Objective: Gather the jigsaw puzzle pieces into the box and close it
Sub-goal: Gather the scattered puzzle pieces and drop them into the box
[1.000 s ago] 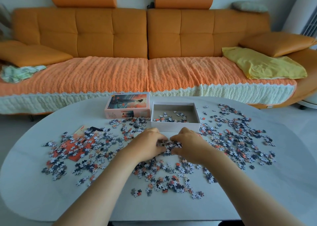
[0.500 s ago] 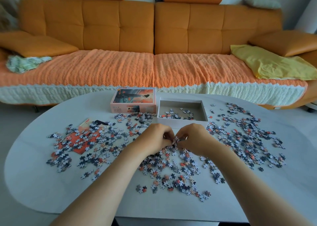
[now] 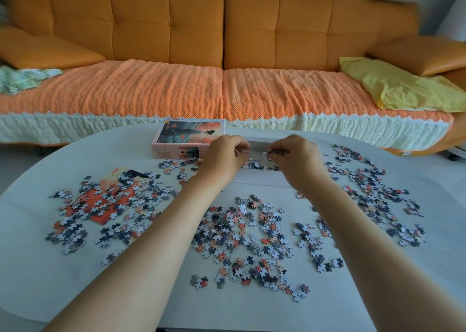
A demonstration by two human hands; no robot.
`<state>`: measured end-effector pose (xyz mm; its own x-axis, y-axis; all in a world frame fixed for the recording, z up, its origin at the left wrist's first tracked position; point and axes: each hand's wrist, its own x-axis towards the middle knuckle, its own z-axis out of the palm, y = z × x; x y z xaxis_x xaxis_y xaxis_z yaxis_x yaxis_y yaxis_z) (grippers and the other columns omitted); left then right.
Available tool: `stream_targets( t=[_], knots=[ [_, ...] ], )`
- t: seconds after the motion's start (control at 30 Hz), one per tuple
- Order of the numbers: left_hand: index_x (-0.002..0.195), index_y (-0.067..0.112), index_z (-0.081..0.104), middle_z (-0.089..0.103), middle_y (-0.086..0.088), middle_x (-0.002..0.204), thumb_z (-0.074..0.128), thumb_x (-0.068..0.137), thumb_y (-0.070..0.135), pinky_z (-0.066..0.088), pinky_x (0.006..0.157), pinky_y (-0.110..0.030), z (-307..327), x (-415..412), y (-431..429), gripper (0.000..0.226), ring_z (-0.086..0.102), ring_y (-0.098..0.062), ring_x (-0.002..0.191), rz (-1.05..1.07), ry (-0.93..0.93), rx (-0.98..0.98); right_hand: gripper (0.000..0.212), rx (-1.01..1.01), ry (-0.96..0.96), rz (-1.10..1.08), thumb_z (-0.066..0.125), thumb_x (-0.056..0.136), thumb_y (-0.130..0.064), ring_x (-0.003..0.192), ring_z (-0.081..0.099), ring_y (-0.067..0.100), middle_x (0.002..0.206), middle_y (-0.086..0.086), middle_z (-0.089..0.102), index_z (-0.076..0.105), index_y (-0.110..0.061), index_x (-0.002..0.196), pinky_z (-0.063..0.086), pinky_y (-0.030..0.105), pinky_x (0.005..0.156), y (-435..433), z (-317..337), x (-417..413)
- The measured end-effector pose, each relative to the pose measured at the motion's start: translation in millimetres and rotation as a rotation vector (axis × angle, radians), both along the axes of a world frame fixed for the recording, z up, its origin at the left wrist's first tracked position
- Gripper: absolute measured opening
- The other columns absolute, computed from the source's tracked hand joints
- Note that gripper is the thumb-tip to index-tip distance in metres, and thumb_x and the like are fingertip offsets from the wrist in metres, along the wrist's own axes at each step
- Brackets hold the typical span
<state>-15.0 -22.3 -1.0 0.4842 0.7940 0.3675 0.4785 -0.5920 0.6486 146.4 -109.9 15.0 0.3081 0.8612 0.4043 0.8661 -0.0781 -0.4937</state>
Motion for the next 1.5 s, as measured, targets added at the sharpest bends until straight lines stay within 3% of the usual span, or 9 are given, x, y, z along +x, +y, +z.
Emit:
stream_targets(
  t=[0.13,0.33,0.5,0.57,0.67,0.77,0.97,1.2,1.5],
  knots=[
    [0.119,0.021,0.068,0.067,-0.001,0.113,0.069,0.09,0.023,0.048,0.089,-0.037,-8.3,3.5,2.6,0.03,0.058,-0.019,0.103,-0.043,0.188,0.188,0.023,-0.155,-0.098,0.067,0.064,0.091,-0.016,0.1,0.062,0.018,0.116,-0.002,0.067,0.073,-0.019,0.111,0.048,0.028,0.091,1.0,-12.5,6.1],
    [0.11,0.02,0.073,0.067,0.002,0.108,0.059,0.095,0.026,0.046,0.09,-0.041,-9.3,-7.8,-7.7,0.021,0.056,-0.023,0.102,-0.122,0.302,0.33,0.021,-0.079,-0.137,0.131,0.06,0.092,-0.012,0.097,0.063,0.018,0.11,0.0,0.07,0.074,-0.016,0.108,0.049,0.028,0.088,-7.9,-10.3,1.0],
    [0.098,0.019,0.07,0.058,0.006,0.097,0.068,0.087,0.02,0.047,0.087,-0.039,-8.1,-28.5,-23.5,0.011,0.053,-0.018,0.098,-0.095,0.204,0.437,0.02,0.0,-0.126,0.284,0.062,0.089,-0.009,0.068,0.051,-0.004,0.087,-0.009,0.066,0.076,-0.019,0.099,0.044,0.018,0.072,-28.9,-2.2,-15.0],
    [0.103,0.023,0.067,0.057,0.009,0.102,0.067,0.087,0.027,0.048,0.089,-0.037,-4.4,-39.9,-34.6,0.016,0.052,-0.014,0.103,-0.136,0.235,0.327,0.022,-0.162,-0.125,0.338,0.062,0.09,-0.018,0.072,0.051,-0.008,0.1,-0.011,0.068,0.073,-0.024,0.109,0.045,0.017,0.078,-36.5,-3.2,-22.5],
    [0.132,0.034,0.05,0.044,0.013,0.127,0.063,0.084,0.056,0.042,0.098,-0.036,-4.1,-53.8,-48.9,0.055,0.04,-0.007,0.121,-0.204,0.487,-0.012,0.042,-0.436,-0.148,0.335,0.06,0.091,-0.034,0.108,0.052,0.01,0.128,-0.006,0.054,0.056,-0.029,0.133,0.045,0.032,0.098,-45.4,-12.0,-31.0],
    [0.145,0.04,0.033,0.033,0.013,0.135,0.061,0.073,0.073,0.036,0.105,-0.04,-10.3,-60.2,-57.0,0.084,0.028,-0.008,0.128,-0.25,0.67,-0.088,0.049,-0.533,-0.196,0.32,0.054,0.091,-0.033,0.121,0.041,0.019,0.128,-0.002,0.046,0.048,-0.032,0.139,0.041,0.041,0.101,-50.4,-17.6,-40.8],
    [0.133,0.033,0.055,0.046,0.015,0.124,0.067,0.083,0.054,0.042,0.099,-0.034,-11.3,-62.2,-61.3,0.056,0.042,-0.008,0.12,-0.246,0.506,-0.103,0.04,-0.56,-0.112,0.328,0.052,0.093,-0.024,0.122,0.042,0.019,0.124,-0.001,0.048,0.055,-0.029,0.133,0.038,0.037,0.105,-56.3,-11.6,-46.1],
    [0.147,0.038,0.034,0.034,0.013,0.137,0.064,0.081,0.06,0.034,0.109,-0.04,-7.9,-70.9,-58.4,0.077,0.028,-0.01,0.131,-0.25,0.699,-0.12,0.075,-0.729,-0.158,0.212,0.07,0.079,-0.048,0.127,0.039,0.024,0.139,0.001,0.035,0.037,-0.034,0.145,0.041,0.044,0.106,-68.6,-2.1,-34.1],
    [0.131,0.029,0.057,0.05,0.01,0.118,0.067,0.089,0.039,0.044,0.091,-0.027,-13.6,-59.3,-58.8,0.045,0.052,-0.009,0.109,-0.234,0.506,-0.122,0.053,-0.646,-0.081,0.225,0.069,0.086,-0.04,0.108,0.048,0.02,0.126,0.002,0.043,0.053,-0.022,0.133,0.044,0.035,0.098,-54.8,-10.3,-56.6]
  ],
)
